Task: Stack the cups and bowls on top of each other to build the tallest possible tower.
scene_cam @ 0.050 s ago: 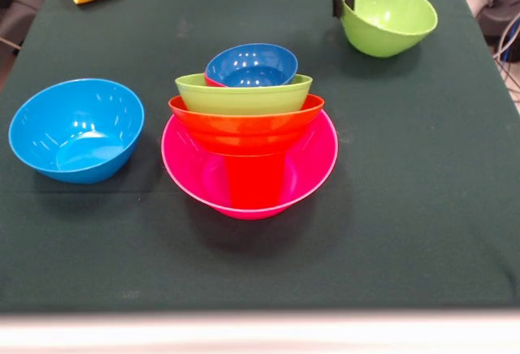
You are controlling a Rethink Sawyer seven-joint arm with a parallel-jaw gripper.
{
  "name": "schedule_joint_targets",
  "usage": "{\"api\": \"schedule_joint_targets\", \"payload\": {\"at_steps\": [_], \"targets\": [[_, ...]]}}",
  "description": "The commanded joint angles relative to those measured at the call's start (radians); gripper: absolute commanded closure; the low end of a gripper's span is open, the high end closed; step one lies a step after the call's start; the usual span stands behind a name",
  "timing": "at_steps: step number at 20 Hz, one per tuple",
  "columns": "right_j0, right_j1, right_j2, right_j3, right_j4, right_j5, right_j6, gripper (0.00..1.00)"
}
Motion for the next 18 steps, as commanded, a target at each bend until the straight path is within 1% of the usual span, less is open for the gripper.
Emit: {"api": "schedule_joint_targets", "payload": {"at_steps": [1, 3, 5, 8, 9, 11, 12, 15, 18], "targets": [[-0.133, -0.152, 0.174, -0.006, 0.066, 0.223, -0.041, 1.0], [-0.14, -0.159, 0.169, -0.015, 0.055, 0.224, -0.033, 1.0], [-0.154, -0.181, 0.18, -0.019, 0.058, 0.249, -0.033, 1.0], [-0.208, -0.235, 0.224, -0.008, 0.091, 0.306, -0.049, 1.0], [-0.226, -0.266, 0.243, 0.009, 0.109, 0.329, -0.053, 1.0], [-0.256, -0.285, 0.274, 0.007, 0.127, 0.361, -0.069, 1.0], [-0.271, -0.287, 0.288, 0.006, 0.131, 0.368, -0.078, 1.0], [-0.286, -0.308, 0.3, 0.036, 0.13, 0.359, -0.065, 1.0], [-0.338, -0.323, 0.36, 0.076, 0.155, 0.34, -0.071, 1.0]]}}
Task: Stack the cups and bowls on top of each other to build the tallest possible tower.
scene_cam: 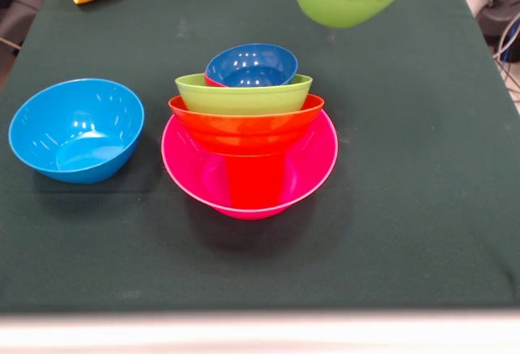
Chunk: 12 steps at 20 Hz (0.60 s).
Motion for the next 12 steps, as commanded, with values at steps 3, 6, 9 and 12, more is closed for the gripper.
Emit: {"api": "schedule_joint_targets", "payload": {"at_steps": [3, 6, 9, 12], "targets": [[-0.075, -0.065, 0.195, 0.069, 0.063, 0.077, -0.077, 1.0], [-0.119, -0.059, 0.254, 0.076, 0.086, 0.097, -0.094, 1.0], [-0.163, -0.023, 0.303, 0.066, 0.082, 0.097, -0.116, 1.0], [-0.198, 0.027, 0.329, 0.044, 0.048, 0.09, -0.146, 1.0]]}}
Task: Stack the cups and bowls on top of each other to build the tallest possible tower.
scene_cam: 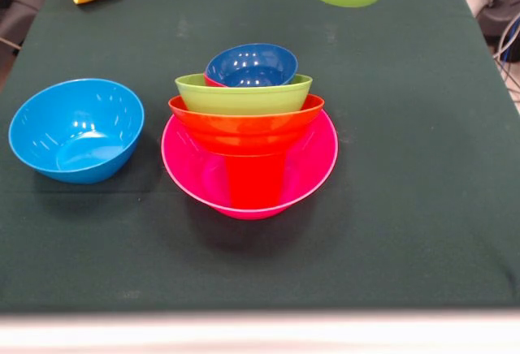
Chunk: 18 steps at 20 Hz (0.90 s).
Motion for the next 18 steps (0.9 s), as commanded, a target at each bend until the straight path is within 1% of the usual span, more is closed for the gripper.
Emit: {"api": "schedule_joint_targets", "payload": {"at_steps": [1, 4, 5, 8, 12, 18], "targets": [[-0.046, 0.104, 0.135, -0.004, -0.021, 0.096, -0.153, 1.0], [-0.075, 0.111, 0.171, -0.015, -0.022, 0.13, -0.164, 1.0], [-0.074, 0.127, 0.169, -0.043, -0.028, 0.149, -0.173, 1.0], [-0.081, 0.14, 0.184, -0.075, -0.033, 0.18, -0.177, 1.0], [-0.059, 0.213, 0.156, -0.176, -0.078, 0.221, -0.2, 1.0], [-0.073, 0.243, 0.164, -0.242, -0.114, 0.273, -0.229, 1.0]]}}
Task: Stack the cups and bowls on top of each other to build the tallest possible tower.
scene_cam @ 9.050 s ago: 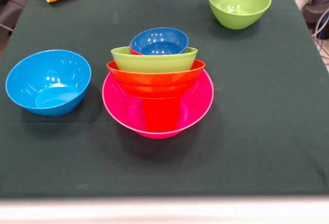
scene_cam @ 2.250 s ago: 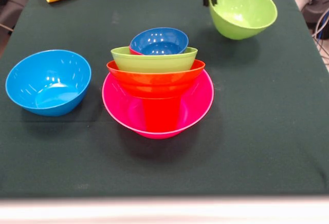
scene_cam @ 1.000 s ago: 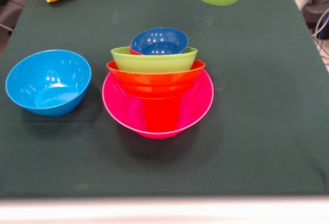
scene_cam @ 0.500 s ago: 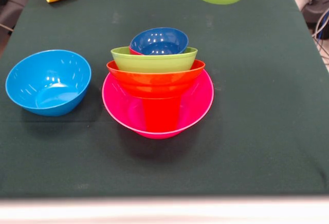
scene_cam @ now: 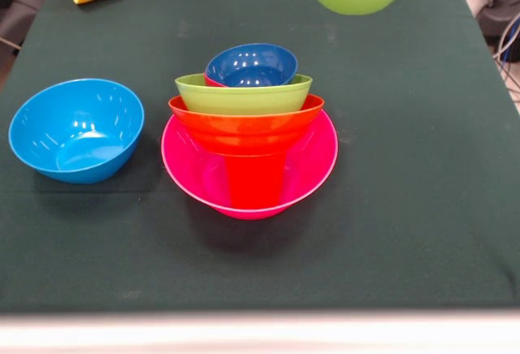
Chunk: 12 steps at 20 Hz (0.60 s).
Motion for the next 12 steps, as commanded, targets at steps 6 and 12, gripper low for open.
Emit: {"api": "schedule_joint_targets", "payload": {"at_steps": [6, 12], "targets": [[0.014, 0.144, 0.036, -0.204, -0.138, 0.18, -0.246, 1.0], [0.002, 0.166, 0.05, -0.267, -0.156, 0.262, -0.269, 1.0]]}}
